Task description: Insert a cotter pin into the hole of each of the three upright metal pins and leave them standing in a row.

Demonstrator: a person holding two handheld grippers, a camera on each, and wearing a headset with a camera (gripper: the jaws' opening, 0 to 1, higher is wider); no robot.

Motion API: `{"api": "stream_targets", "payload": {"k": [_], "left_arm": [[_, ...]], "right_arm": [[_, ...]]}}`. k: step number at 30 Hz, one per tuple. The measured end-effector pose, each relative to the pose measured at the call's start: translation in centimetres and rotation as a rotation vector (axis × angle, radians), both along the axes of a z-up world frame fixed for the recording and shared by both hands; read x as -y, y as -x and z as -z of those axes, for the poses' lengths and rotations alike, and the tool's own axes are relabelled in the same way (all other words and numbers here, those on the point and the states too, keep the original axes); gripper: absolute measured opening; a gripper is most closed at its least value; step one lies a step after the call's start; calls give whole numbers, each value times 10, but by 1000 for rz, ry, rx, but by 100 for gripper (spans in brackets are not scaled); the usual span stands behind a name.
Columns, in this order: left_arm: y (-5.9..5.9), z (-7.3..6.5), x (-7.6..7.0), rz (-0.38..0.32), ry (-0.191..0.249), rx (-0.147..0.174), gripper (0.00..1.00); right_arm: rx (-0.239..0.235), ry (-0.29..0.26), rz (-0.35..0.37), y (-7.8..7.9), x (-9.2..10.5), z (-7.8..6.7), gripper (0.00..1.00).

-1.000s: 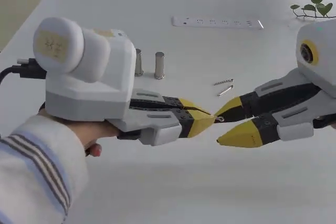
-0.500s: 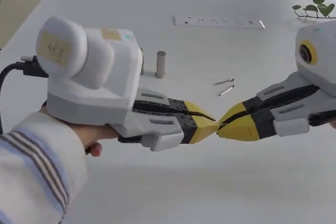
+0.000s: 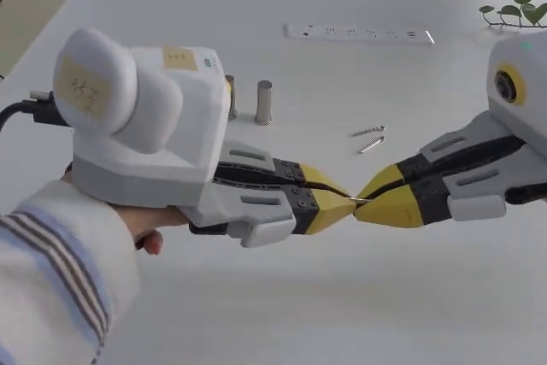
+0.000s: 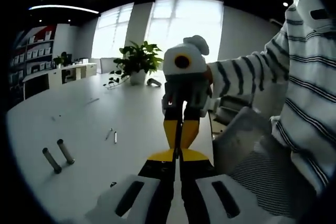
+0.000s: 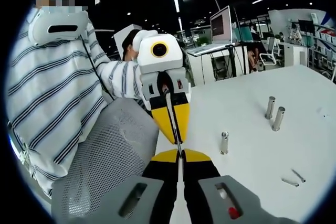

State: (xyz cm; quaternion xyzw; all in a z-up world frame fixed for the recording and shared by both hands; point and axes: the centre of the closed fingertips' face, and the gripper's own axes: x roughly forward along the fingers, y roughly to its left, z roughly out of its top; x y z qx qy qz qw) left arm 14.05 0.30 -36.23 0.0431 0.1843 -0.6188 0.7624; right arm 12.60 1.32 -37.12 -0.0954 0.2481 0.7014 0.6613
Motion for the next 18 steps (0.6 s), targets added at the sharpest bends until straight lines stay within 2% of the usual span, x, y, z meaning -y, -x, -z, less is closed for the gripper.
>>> {"api": "stream_targets", "payload": {"k": [1, 4, 8, 10, 13, 15, 18], "left_arm": [[-1, 1, -1, -1, -5, 9, 0], [-3, 3, -1, 3, -21, 39, 0], [-6, 6, -3, 1, -36, 63, 0], [-8, 8, -4, -3, -48, 72, 0], [-12, 14, -9, -11, -78, 77, 1], [-16, 18, -13, -25, -101, 88, 5], [-25, 22, -21, -61, -125, 112, 19]], "right_arm": [[12, 2, -4, -5, 1, 1, 0], [28, 12, -8, -7, 2, 2, 0], [22, 28, 5, -9, 1, 4, 0], [46, 28, -4, -9, 0, 4, 0], [79, 60, -5, -14, 0, 7, 0], [90, 89, -5, -17, 1, 12, 0], [104, 135, -7, -20, 3, 20, 0]]}}
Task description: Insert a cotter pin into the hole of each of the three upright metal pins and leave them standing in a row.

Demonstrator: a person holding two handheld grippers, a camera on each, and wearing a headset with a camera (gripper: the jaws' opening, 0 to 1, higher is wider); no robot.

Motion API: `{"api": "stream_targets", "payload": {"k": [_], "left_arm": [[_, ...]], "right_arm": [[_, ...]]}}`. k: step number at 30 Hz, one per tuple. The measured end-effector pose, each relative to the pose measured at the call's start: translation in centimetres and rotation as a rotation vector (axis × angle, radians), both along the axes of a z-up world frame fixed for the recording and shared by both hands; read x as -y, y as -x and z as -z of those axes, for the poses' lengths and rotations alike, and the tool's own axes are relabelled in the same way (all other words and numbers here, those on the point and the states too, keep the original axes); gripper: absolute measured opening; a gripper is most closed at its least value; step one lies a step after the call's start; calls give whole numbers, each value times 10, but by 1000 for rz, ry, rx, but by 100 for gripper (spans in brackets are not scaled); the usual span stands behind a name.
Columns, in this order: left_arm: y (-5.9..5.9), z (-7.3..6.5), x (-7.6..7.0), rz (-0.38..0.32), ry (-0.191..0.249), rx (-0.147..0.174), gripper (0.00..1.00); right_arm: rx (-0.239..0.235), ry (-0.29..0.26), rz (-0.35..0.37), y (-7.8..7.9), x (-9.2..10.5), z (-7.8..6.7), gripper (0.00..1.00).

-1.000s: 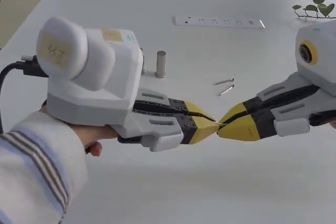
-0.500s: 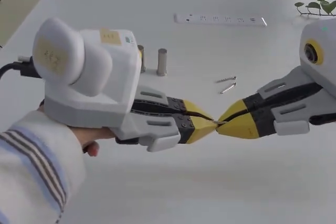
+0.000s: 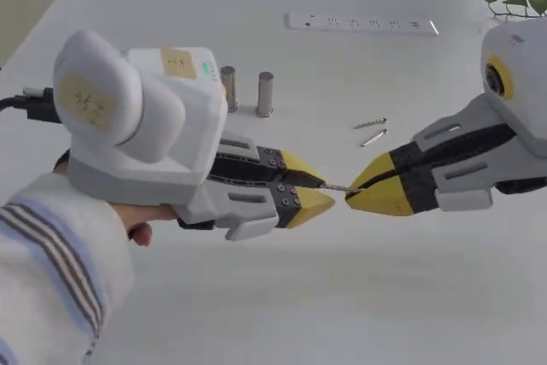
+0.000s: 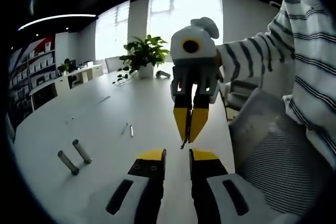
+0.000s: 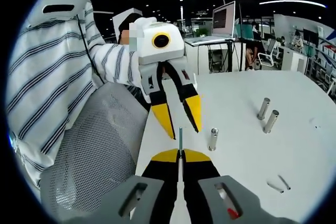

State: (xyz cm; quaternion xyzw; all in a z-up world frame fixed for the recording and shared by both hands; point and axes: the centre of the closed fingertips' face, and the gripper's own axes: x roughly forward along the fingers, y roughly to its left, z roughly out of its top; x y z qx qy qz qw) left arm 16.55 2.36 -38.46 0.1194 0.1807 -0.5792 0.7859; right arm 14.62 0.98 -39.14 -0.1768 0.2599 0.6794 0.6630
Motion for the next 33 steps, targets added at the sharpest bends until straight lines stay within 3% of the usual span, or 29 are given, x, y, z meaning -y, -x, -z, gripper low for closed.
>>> {"api": "stream_targets", "payload": {"k": [6, 9, 14, 17, 21, 33], "left_arm": [[-15, 8, -13, -48, -28, 2, 26], [-28, 13, -22, -90, -59, 30, 33], [-36, 21, -29, -99, -74, 10, 30], [-39, 25, -30, -93, -64, -14, 27], [-45, 33, -31, -84, -81, -14, 20], [-47, 46, -29, -37, -95, -46, 12]], "right_arm": [[31, 77, -11, -7, 3, 16, 0], [50, 107, -5, -15, 3, 24, 0], [68, 160, 12, -28, 5, 36, 0], [64, 158, 25, -33, 1, 38, 0], [78, 170, 41, -41, -3, 41, 0], [69, 207, 70, -51, -12, 53, 0]]}}
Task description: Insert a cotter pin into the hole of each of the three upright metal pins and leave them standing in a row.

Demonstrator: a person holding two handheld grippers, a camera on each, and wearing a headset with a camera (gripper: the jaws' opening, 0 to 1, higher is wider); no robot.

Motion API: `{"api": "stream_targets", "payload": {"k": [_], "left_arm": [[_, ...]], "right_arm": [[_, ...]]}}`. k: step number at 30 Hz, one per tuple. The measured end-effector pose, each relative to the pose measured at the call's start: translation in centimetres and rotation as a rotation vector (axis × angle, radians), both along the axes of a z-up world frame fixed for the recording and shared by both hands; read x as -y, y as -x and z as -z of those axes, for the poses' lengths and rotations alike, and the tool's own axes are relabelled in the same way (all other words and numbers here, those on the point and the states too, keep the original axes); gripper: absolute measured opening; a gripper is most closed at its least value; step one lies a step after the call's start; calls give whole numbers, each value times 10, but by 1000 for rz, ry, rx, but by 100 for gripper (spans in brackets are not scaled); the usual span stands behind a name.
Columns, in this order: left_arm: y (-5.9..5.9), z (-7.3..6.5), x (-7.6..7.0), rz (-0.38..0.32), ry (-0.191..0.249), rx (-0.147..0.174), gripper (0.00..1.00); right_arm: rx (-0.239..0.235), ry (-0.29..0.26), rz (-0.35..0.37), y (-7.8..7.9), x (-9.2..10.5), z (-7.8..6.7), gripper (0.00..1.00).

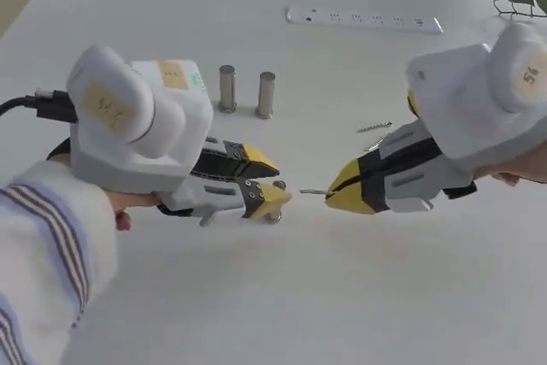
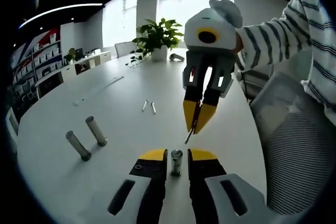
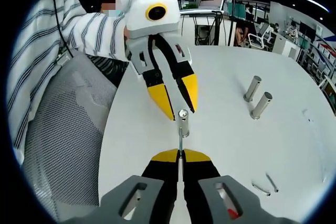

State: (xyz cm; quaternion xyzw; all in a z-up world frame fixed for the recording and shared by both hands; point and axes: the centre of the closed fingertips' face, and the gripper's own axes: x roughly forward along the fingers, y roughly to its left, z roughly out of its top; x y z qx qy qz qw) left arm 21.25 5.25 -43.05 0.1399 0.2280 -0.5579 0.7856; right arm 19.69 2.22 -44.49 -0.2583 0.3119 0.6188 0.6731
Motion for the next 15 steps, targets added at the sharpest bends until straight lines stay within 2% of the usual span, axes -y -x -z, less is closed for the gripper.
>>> {"api": "stream_targets", "payload": {"k": [6, 10, 15], "left_arm": [[1, 6, -2, 13, -18, -10, 6], [-1, 6, -4, 1, -6, -22, 6], [0, 7, -4, 3, -5, -20, 6]], "right_arm": [[2, 2, 1, -2, -8, 3, 0], [2, -1, 6, -3, -10, 4, 0], [2, -8, 7, -3, -13, 3, 0]]}}
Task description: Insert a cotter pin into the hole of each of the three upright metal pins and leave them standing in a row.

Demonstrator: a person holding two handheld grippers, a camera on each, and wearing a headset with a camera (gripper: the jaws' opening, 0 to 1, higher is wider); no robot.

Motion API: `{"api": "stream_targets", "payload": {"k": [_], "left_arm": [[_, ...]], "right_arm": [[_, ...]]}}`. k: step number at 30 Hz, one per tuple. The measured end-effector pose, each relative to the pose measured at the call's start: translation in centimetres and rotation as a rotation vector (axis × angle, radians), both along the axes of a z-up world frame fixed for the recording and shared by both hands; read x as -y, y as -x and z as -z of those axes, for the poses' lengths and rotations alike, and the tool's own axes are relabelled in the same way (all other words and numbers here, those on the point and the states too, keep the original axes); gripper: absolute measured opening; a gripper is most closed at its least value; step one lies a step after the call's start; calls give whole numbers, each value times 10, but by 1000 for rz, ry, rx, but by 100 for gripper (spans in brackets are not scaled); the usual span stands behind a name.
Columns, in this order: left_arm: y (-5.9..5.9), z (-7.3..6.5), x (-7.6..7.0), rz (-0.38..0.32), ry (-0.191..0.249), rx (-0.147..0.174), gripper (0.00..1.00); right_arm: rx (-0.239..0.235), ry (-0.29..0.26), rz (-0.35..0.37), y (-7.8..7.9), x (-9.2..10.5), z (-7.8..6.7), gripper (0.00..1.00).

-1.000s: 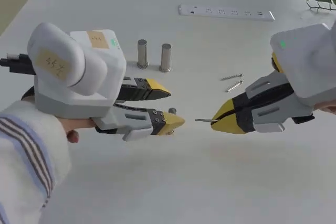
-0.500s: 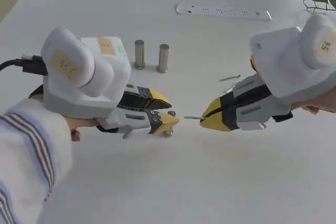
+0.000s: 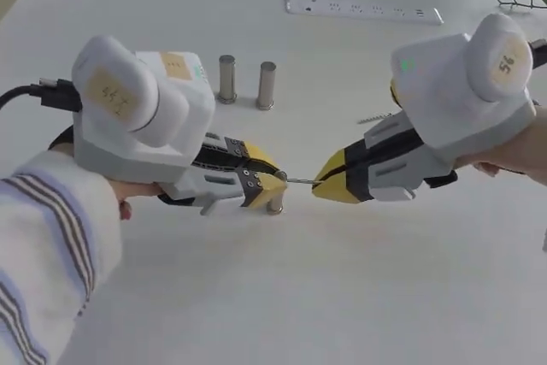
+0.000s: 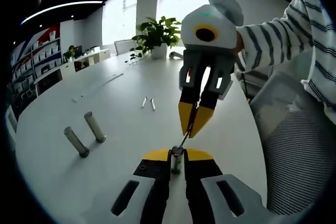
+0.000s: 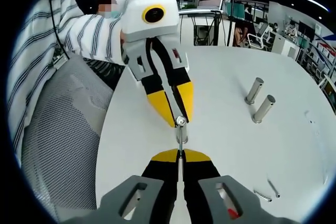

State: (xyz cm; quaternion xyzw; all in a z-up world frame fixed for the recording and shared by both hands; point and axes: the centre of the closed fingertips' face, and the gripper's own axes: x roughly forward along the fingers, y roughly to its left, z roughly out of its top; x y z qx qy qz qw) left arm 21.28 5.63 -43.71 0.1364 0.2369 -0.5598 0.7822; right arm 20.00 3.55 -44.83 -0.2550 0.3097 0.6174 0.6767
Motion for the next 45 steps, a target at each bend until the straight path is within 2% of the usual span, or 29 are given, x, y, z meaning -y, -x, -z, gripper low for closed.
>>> {"api": "stream_targets", "payload": {"k": [7, 12, 16, 21, 25, 28, 30, 33, 38, 45], "left_arm": [[1, 0, 1, 5, -8, 5, 6], [2, 0, 3, -3, -2, -19, 6], [2, 0, 3, 0, -5, -16, 6], [3, -1, 5, 4, -11, -12, 6], [3, -1, 6, 7, -12, -12, 6], [3, 0, 6, 1, -10, -23, 6], [3, 0, 6, 2, -9, -24, 6], [3, 0, 6, 5, -11, -21, 6], [3, 0, 6, 7, -16, -17, 6], [4, 0, 6, 9, -21, -11, 6]], "right_arm": [[-8, 1, 3, 0, -3, 1, 0], [-5, 3, 1, 0, -9, 4, 0], [7, 5, -12, -1, -12, 5, 0], [-6, 10, -8, -3, -16, 6, 0], [4, 3, -17, -3, -19, 5, 0], [40, 0, -33, -5, -21, 5, 0], [49, -3, -31, -6, -20, 4, 3], [46, 0, -24, -7, -17, 3, 9], [30, -4, -12, -6, -9, 0, 6], [9, -18, 10, -3, -9, -2, 0]]}}
